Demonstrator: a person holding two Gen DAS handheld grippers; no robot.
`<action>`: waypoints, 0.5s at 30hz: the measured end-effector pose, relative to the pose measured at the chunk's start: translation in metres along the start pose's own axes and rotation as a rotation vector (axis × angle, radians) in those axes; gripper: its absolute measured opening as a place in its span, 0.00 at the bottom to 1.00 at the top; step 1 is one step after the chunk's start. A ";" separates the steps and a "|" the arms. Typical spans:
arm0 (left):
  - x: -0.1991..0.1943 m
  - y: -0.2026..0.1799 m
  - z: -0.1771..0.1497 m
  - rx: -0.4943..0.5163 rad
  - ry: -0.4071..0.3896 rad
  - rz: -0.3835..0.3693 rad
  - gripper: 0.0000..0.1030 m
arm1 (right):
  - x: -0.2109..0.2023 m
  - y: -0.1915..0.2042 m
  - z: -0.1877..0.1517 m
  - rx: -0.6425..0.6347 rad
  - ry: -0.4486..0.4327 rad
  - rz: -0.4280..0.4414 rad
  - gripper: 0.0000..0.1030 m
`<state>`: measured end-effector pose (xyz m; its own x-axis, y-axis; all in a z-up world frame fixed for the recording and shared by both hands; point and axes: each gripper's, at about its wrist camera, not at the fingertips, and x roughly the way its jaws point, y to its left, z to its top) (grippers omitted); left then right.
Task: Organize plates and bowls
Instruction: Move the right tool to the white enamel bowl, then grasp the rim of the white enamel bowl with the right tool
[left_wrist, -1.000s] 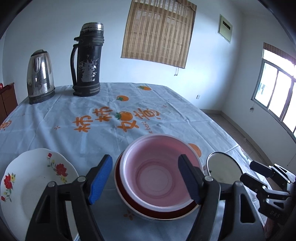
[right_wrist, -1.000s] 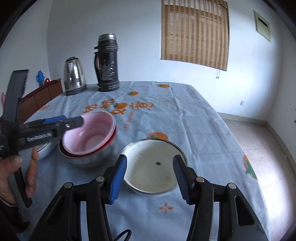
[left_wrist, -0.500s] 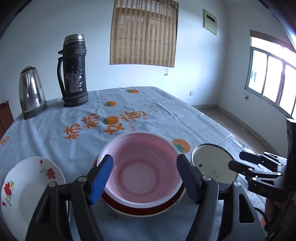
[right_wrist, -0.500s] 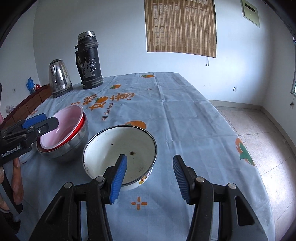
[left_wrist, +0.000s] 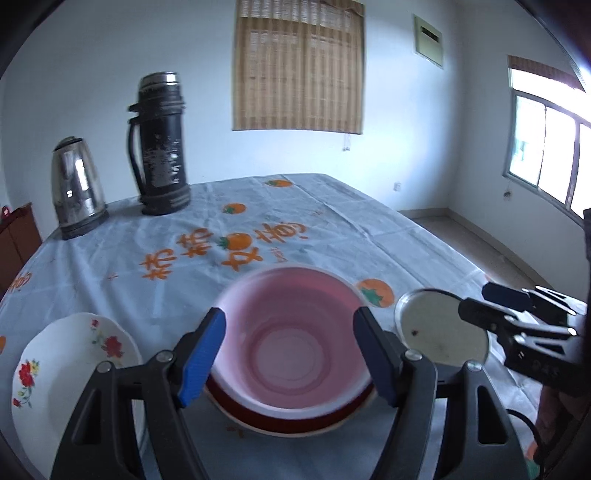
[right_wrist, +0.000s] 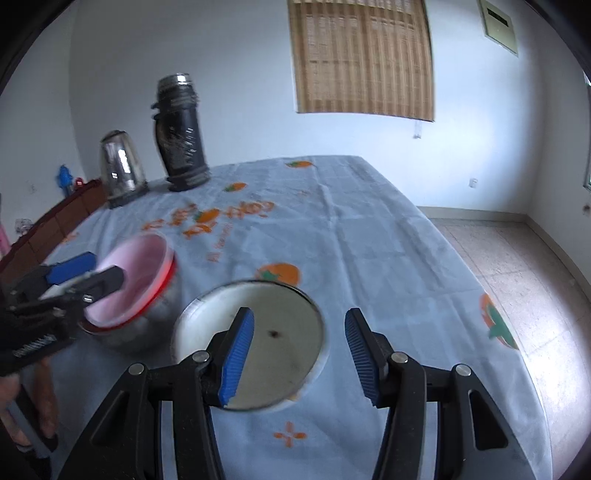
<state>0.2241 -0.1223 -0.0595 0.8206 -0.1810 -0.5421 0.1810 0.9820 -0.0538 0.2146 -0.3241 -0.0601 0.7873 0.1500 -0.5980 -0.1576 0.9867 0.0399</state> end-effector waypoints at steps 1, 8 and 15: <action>0.000 0.007 0.001 -0.021 -0.006 0.023 0.71 | 0.000 0.010 0.005 -0.022 -0.006 0.019 0.52; -0.002 0.054 0.005 -0.130 -0.037 0.126 0.71 | 0.028 0.070 0.033 -0.136 0.004 0.071 0.52; 0.008 0.053 0.003 -0.120 -0.002 0.104 0.71 | 0.052 0.077 0.030 -0.150 0.054 0.063 0.52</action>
<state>0.2419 -0.0723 -0.0638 0.8324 -0.0783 -0.5486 0.0291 0.9948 -0.0978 0.2612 -0.2382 -0.0635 0.7403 0.2037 -0.6407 -0.2962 0.9543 -0.0388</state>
